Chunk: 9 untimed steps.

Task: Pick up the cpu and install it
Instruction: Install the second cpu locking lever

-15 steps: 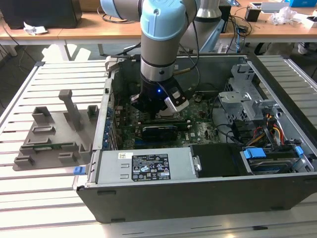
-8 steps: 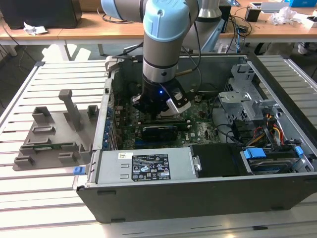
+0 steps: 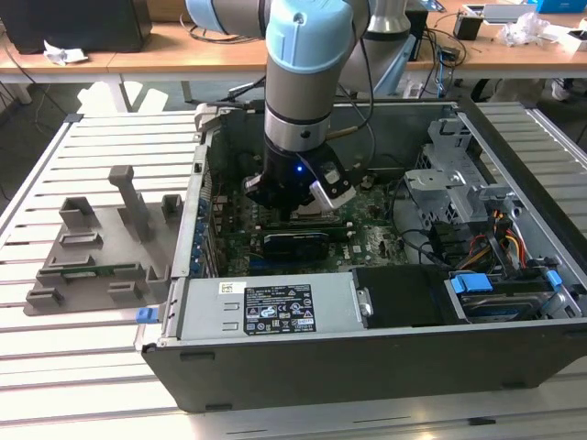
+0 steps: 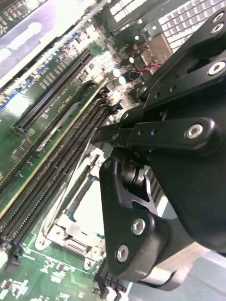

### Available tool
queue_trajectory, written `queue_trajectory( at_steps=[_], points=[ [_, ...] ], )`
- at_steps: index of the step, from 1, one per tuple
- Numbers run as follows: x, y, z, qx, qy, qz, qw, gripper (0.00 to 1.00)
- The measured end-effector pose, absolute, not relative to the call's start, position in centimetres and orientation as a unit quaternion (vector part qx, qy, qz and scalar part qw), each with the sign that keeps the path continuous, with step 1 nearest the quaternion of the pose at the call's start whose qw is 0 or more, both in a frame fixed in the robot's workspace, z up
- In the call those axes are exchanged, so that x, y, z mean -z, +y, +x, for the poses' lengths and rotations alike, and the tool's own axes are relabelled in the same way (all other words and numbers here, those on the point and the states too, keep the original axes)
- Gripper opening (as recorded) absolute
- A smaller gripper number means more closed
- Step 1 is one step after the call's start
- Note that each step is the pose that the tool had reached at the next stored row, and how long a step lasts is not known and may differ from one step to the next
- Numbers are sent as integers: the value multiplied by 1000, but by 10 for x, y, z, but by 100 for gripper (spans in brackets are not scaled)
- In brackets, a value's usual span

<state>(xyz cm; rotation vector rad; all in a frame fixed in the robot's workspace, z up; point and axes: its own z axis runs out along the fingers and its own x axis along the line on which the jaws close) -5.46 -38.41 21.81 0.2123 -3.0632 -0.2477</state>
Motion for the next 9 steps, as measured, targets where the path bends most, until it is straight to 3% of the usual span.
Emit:
queue_trajectory(
  at_steps=[9],
  points=[
    [-248,-382,-54,80,-994,70,31,11]
  ],
)
